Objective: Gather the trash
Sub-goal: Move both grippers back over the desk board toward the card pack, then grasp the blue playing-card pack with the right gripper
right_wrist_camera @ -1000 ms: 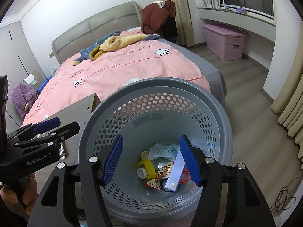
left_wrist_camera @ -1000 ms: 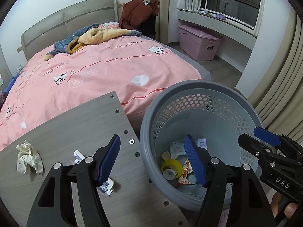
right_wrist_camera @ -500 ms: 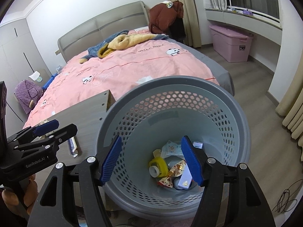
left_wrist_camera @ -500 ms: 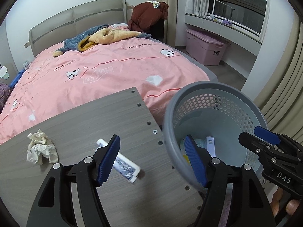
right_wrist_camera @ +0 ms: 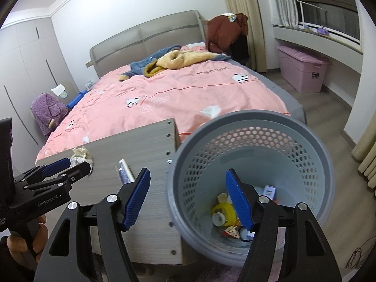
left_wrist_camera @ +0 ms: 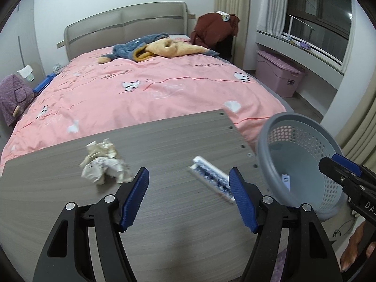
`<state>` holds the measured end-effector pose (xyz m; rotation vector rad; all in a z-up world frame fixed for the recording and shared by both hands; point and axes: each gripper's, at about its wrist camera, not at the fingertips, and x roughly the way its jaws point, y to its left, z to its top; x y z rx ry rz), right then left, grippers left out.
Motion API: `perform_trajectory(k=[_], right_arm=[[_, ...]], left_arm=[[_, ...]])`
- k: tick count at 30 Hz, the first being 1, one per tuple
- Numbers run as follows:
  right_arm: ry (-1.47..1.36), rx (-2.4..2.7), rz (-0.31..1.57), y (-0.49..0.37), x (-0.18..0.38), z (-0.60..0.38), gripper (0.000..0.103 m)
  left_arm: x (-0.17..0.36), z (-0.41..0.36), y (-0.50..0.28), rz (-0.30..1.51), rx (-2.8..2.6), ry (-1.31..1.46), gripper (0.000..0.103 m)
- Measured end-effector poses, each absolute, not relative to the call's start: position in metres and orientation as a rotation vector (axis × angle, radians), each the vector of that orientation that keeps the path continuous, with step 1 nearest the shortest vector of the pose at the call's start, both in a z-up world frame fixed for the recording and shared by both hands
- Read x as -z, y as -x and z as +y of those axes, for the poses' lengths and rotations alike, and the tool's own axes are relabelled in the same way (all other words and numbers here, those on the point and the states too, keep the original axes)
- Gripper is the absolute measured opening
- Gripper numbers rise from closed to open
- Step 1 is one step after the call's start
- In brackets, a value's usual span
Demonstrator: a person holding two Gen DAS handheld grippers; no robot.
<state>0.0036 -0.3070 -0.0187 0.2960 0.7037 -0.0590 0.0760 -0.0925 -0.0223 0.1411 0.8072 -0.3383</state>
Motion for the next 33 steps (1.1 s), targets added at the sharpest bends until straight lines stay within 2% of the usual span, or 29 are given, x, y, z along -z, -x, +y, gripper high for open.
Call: perform_trajectory(k=[12, 23, 33], right_arm=[[-0.221, -0.079, 0.73, -0.031, 0.035, -0.234, 0.065], [-0.1, -0.109, 0.804, -0.069, 0.061, -0.192, 0.065], [-0.018, -0.096, 0.861, -0.096, 0.08, -0.181, 0.053]], left_arm=[[0.038, -0.001, -0.077, 0.848, 0.158, -0.083, 0.068], [0.054, 0.038, -0.093, 0.879, 0.09, -0.022, 0.068], [0.062, 0.043, -0.106, 0.894, 0.081, -0.01, 0.068]])
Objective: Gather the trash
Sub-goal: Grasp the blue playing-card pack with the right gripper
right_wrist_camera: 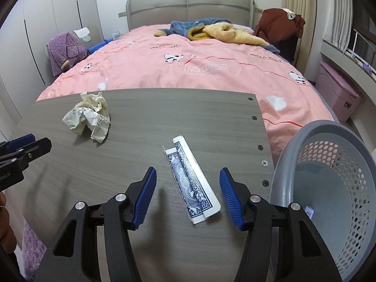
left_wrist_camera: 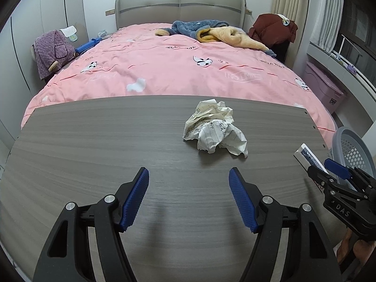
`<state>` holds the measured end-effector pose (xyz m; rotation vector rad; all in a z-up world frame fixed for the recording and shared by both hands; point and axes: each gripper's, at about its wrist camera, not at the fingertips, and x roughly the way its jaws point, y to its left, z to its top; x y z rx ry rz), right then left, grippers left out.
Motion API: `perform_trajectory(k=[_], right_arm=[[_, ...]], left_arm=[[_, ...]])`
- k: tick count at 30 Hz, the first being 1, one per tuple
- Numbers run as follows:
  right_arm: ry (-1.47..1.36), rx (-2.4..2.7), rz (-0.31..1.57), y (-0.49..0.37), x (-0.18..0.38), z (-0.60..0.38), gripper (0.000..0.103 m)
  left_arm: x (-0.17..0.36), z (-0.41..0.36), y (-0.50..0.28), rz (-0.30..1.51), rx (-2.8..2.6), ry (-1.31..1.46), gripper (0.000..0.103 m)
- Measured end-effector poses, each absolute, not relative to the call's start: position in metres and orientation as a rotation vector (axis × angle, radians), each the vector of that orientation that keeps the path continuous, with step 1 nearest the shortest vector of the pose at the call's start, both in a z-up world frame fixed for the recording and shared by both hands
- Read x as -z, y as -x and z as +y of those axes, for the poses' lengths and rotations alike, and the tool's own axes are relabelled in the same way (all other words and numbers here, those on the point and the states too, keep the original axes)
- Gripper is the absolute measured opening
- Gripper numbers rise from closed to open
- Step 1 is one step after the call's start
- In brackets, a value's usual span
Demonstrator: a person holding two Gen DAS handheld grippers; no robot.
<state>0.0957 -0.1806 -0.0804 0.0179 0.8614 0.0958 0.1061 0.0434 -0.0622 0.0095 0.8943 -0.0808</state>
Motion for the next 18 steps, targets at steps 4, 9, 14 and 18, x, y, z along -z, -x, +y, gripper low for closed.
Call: perform_trajectory(k=[4, 9, 14, 18], right_arm=[[0.012, -0.097, 0.876, -0.1, 0.084, -0.176, 0.047], [0.034, -0.109, 0.891, -0.103, 0.088, -0.172, 0.033], [0.026, -0.128, 0.89, -0.104, 0.087, -0.171, 0.023], [-0.006, -0.144, 0.884, -0.103, 0.084, -0.173, 0.022]], left_arm=[[0.064, 0.044, -0.111, 0.901, 0.081, -0.003, 0.068], [0.066, 0.044, -0.115, 0.908, 0.085, -0.002, 0.068], [0.068, 0.043, -0.118, 0.916, 0.088, -0.001, 0.068], [0.068, 0.043, -0.12, 0.921, 0.092, 0.001, 0.068]])
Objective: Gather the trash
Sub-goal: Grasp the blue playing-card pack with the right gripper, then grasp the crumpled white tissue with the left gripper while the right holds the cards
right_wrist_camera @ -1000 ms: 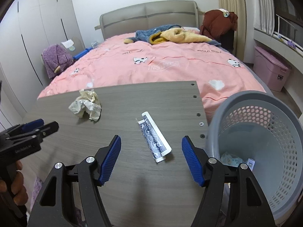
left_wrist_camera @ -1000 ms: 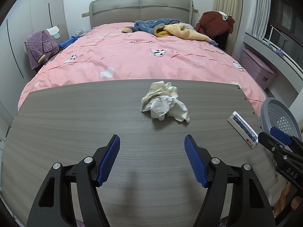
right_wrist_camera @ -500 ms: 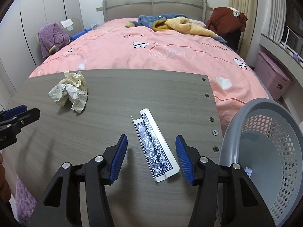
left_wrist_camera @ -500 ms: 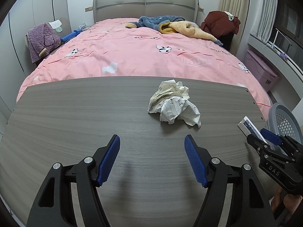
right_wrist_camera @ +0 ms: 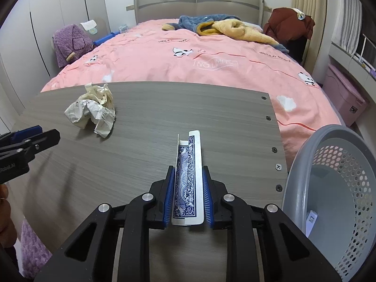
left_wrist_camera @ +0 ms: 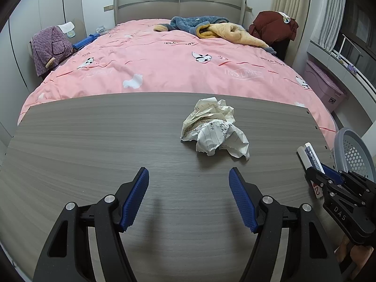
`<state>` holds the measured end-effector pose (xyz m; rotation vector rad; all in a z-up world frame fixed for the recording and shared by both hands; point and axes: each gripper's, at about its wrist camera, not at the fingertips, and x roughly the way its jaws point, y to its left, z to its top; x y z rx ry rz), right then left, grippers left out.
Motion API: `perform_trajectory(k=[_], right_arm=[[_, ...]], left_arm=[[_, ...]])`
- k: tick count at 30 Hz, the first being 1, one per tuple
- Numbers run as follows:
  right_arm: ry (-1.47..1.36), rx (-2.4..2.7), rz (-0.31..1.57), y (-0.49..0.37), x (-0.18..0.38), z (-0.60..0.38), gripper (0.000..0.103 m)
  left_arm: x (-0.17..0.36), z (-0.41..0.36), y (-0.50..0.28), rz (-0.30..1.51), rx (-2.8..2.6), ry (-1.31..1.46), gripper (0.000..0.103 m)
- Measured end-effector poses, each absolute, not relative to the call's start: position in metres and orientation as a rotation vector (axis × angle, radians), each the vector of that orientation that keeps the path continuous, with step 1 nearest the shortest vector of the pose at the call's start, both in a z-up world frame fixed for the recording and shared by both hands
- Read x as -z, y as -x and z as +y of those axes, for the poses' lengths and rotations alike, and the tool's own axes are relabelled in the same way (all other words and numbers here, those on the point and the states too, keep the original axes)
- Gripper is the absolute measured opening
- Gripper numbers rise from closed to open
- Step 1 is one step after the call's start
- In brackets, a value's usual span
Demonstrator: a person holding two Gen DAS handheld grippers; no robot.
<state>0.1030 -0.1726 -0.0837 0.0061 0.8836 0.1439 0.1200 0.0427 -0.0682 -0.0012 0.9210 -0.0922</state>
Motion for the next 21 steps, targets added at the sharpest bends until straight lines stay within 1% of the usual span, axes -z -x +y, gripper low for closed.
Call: perform_trajectory(k=[6, 11, 19, 21], right_arm=[[-0.063, -0.162, 0.854, -0.099, 0.071, -0.179, 0.022], [-0.087, -0.167, 0.831, -0.097, 0.063, -0.183, 0.022], [-0.117, -0.18, 0.815, -0.093, 0.06, -0.185, 0.022], [-0.125, -0.185, 0.813, -0.093, 0.06, -0.187, 0.022]], left_arm=[[0.067, 0.039, -0.124, 0.923, 0.1, -0.002, 0.068], [0.064, 0.03, -0.134, 0.929, 0.126, 0.002, 0.071], [0.062, 0.019, -0.161, 0.964, 0.14, 0.026, 0.071], [0.061, 0.018, -0.17, 0.974, 0.144, 0.041, 0.073]])
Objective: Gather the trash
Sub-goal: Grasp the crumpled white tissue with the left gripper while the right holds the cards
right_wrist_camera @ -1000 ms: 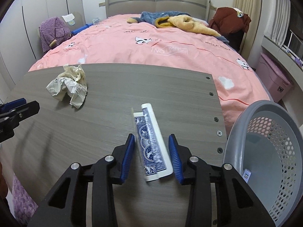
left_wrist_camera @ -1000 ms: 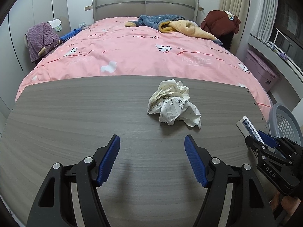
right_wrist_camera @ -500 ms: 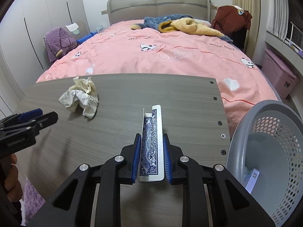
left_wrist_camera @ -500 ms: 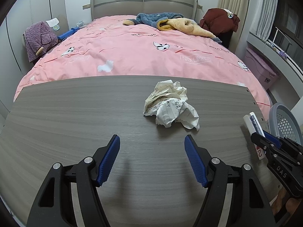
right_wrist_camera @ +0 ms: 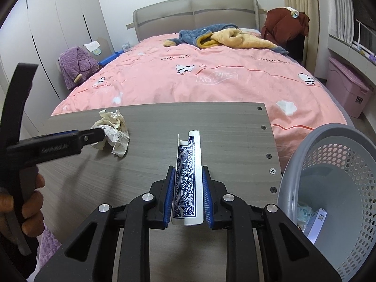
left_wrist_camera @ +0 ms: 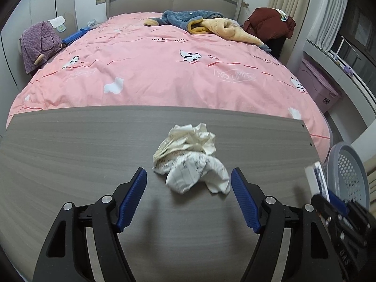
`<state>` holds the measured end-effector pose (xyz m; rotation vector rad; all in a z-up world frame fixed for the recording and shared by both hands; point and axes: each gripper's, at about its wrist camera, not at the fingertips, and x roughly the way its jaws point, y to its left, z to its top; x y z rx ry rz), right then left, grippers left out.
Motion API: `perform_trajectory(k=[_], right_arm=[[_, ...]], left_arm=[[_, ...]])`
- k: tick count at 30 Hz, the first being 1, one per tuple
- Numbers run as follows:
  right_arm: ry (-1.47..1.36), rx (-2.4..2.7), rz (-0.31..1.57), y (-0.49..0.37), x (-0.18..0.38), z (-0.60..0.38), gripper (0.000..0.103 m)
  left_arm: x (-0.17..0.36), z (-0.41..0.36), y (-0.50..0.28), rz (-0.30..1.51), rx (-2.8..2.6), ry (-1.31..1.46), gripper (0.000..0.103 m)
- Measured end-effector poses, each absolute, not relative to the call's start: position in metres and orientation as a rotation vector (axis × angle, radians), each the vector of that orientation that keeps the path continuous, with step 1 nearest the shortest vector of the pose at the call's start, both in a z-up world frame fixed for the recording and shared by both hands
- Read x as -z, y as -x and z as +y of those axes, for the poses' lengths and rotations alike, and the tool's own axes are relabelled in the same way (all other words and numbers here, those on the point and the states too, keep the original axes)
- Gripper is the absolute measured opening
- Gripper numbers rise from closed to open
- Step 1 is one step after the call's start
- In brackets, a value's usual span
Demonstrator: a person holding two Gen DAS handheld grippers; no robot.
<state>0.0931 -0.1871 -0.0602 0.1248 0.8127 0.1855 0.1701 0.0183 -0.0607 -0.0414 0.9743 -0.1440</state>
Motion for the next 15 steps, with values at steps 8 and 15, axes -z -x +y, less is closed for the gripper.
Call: perform_trajectory(k=[8, 15], right_arm=[[-0.148, -0.194, 0.81, -0.093, 0.062, -0.191, 0.022], [-0.157, -0.194, 0.808, -0.093, 0.061, -0.193, 0.022]], left_arm=[[0.064, 0.015, -0.202, 1.011, 0.101, 0.024, 0.073], [0.08, 0.016, -0.211, 1.048, 0.077, 0.021, 0.075]])
